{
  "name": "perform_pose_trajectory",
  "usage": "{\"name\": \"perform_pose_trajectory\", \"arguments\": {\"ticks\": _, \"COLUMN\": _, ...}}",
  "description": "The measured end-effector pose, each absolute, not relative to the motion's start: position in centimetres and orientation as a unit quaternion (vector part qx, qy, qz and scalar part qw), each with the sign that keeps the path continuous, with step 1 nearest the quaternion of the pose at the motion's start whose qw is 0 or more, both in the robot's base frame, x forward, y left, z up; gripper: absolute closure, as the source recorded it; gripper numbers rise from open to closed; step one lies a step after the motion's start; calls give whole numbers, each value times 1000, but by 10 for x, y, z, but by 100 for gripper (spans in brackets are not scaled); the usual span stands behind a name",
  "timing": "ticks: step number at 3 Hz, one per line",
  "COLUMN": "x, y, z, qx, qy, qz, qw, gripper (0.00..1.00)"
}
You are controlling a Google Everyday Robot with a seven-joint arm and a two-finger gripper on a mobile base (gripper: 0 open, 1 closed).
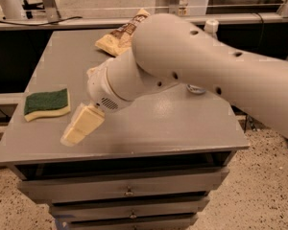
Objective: Move sponge near brown chip bag
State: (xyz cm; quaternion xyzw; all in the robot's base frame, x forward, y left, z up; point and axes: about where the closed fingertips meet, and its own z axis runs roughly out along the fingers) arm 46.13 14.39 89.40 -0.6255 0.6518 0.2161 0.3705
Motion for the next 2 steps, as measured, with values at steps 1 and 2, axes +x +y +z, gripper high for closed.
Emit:
{"name": "perform_pose_trajectory", "arguments": {"ticks": 1, "x": 475, "y": 183, "z": 882, "qx": -618, "qy": 643, "qz": 233, "qw": 387, "gripper": 0}}
{"name": "perform_pose_trajectory", "arguments": {"ticks": 2, "x": 495, "y": 211, "z": 874, "qx": -608, "qy": 641, "qz": 239, "qw": 403, "gripper": 0}}
